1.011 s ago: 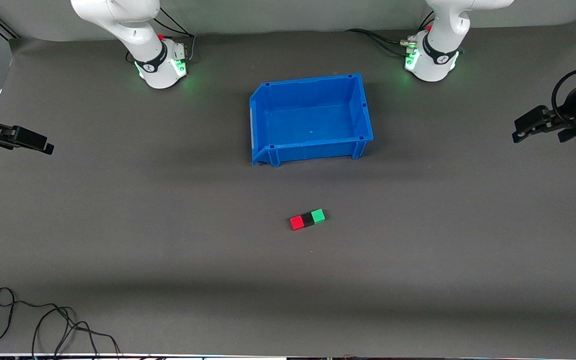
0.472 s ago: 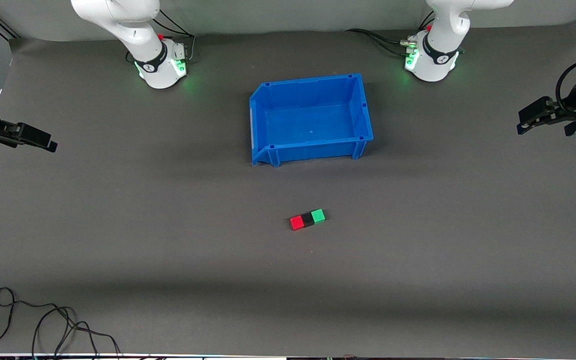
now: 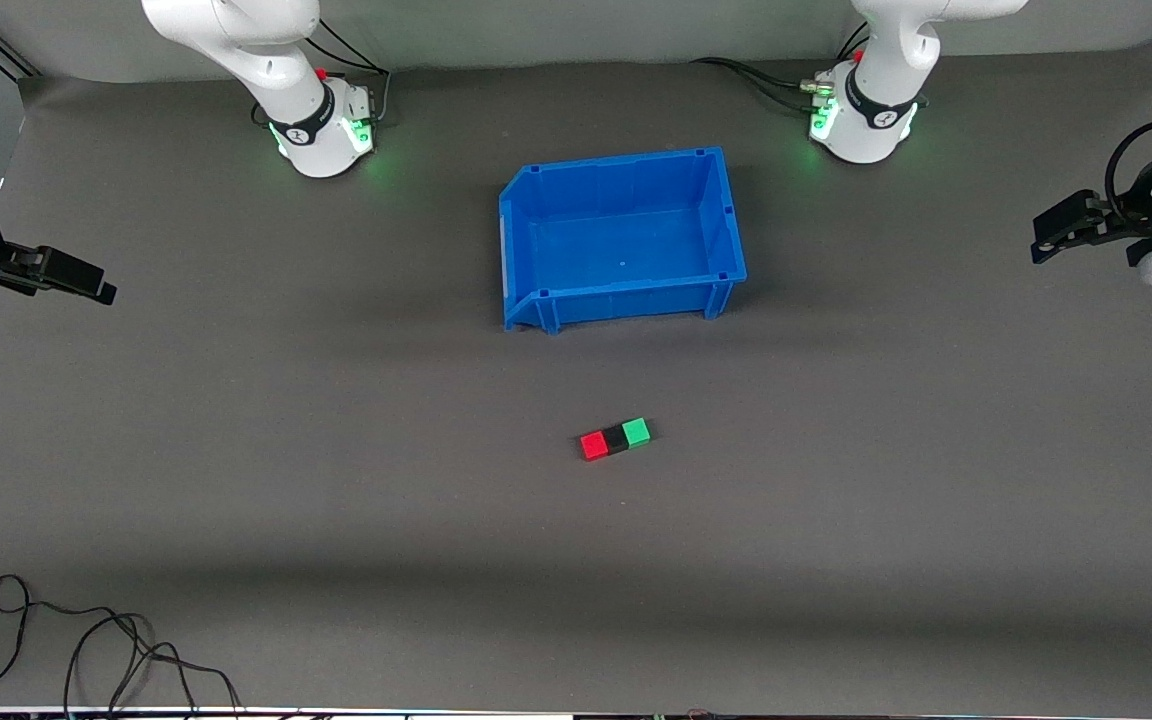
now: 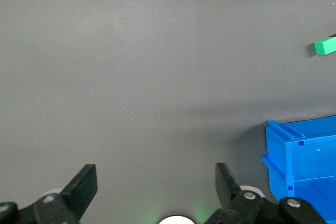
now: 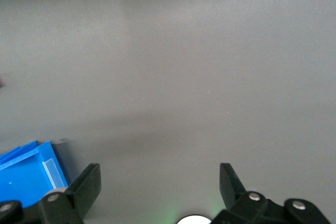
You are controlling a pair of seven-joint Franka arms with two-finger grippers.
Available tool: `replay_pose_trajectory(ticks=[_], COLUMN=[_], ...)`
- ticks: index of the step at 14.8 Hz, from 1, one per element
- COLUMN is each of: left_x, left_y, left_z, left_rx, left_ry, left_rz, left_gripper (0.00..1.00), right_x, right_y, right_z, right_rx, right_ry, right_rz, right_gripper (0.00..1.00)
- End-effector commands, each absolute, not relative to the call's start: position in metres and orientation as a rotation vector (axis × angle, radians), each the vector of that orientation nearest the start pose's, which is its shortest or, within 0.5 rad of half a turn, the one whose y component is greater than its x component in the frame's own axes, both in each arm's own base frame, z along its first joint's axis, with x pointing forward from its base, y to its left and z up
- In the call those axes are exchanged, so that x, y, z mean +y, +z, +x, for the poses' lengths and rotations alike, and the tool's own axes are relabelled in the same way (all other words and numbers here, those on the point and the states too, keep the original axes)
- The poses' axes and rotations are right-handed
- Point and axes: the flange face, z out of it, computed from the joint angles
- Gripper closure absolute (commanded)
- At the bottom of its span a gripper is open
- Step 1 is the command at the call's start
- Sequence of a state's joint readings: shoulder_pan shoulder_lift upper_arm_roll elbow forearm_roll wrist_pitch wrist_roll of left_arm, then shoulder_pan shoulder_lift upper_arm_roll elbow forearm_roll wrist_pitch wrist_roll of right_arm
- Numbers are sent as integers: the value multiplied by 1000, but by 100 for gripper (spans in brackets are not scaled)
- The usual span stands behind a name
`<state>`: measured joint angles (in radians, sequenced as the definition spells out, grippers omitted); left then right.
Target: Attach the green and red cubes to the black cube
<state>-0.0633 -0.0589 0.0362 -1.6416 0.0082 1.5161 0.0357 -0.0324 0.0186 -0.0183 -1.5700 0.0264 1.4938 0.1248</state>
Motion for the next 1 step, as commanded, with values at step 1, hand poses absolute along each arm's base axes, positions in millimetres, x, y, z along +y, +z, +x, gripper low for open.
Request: replay_pose_trajectory(ticks=[1], left_x=[-13], left_y=[620], left_z=[525], left_rx=[121], left_ry=[115], left_rz=[-3114], left_gripper=[0], right_x=[-25], right_y=[612], right_z=[544], right_rx=[240], right_ry=[116], right_rz=[-3123], right_gripper=[0])
